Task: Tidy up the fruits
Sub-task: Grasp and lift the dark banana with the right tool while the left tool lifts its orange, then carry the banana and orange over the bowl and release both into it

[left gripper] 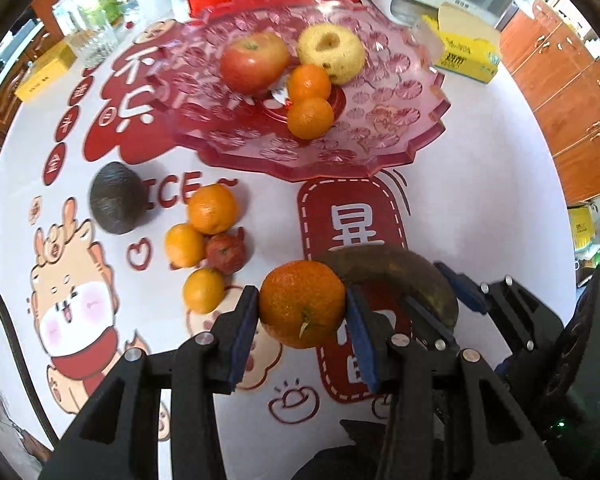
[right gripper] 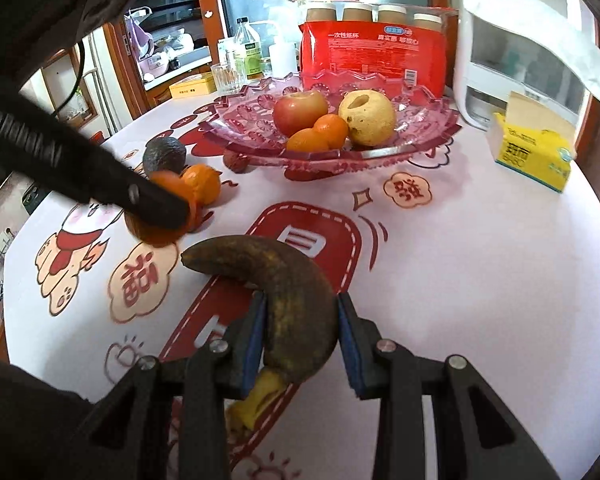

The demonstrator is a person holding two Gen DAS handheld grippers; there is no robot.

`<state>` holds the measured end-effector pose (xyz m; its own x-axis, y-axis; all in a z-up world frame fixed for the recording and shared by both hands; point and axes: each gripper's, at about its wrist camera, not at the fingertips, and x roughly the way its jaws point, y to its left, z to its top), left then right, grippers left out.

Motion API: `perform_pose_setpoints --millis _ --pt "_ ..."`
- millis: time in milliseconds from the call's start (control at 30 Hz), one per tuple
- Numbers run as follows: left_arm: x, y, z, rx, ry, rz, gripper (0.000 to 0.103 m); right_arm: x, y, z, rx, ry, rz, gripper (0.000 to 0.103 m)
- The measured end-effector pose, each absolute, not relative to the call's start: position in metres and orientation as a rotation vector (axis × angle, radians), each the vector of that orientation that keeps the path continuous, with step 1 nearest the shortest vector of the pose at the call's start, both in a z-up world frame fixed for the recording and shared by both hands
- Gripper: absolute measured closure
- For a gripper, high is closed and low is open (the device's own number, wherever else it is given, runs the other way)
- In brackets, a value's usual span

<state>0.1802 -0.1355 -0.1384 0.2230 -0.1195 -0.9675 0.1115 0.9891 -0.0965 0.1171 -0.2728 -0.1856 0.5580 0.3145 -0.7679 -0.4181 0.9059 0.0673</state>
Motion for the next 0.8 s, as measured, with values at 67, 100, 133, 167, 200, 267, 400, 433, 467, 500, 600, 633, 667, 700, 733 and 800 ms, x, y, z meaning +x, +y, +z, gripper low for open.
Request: perform_pose_setpoints --millis 67,100,133,167,200,267,400,433,467,500,600,633,667,700,733,800 --pt "0.173 -0.128 -0.129 -0.013 1.324 -0.151 0.06 0.107 -0.273 -0.182 -0.118 0.884 0.431 0.069" --pt "0.169 -0.124 -0.124 -0.015 1.318 -0.147 0.06 0.101 -0.272 -0.179 -0.118 0.882 0.428 0.069" --pt "0.168 -0.119 -0.121 -0.016 1.313 -0.146 0.06 0.097 -0.272 -0.175 -0.12 0.877 0.425 0.069" --pt "0.164 -0.113 -0.117 -0.019 1.304 -0.141 0.06 0.094 -0.271 -0.173 -0.119 0.873 0.423 0.069" --pt "0.162 -0.107 -0.112 -0.024 1.294 -0.135 0.06 0.09 -0.271 -0.168 -0.113 0.868 0.421 0.069" --pt "0.163 -0.093 -0.111 -0.029 1.277 -0.128 0.06 0.084 -0.269 -0.161 -0.104 0.857 0.42 0.069" --pt "0.16 -0.075 -0.095 -0.043 1.239 -0.116 0.06 0.078 -0.264 -0.14 -0.11 0.83 0.419 0.069" --pt "0.159 -0.07 -0.09 -0.046 1.23 -0.108 0.06 0.079 -0.262 -0.135 -0.104 0.822 0.42 0.069" --pt "0.159 -0.067 -0.086 -0.05 1.219 -0.1 0.06 0.079 -0.261 -0.13 -0.098 0.815 0.42 0.069" --pt "0.16 -0.064 -0.083 -0.053 1.209 -0.096 0.06 0.08 -0.261 -0.124 -0.089 0.808 0.421 0.069" --pt "0.163 -0.054 -0.075 -0.065 1.181 -0.087 0.06 0.086 -0.257 -0.11 -0.089 0.792 0.418 0.069" --pt "0.166 -0.05 -0.071 -0.073 1.171 -0.087 0.06 0.089 -0.255 -0.105 -0.09 0.786 0.415 0.069" --pt "0.168 -0.048 -0.069 -0.079 1.163 -0.086 0.06 0.093 -0.254 -0.1 -0.087 0.78 0.41 0.069" --pt "0.171 -0.044 -0.066 -0.086 1.153 -0.082 0.06 0.096 -0.254 -0.097 -0.083 0.774 0.404 0.069" --pt "0.175 -0.04 -0.063 -0.093 1.142 -0.074 0.06 0.102 -0.254 -0.092 -0.076 0.765 0.392 0.069" --pt "0.183 -0.032 -0.058 -0.106 1.127 -0.047 0.06 0.112 -0.254 -0.086 -0.061 0.754 0.373 0.069"
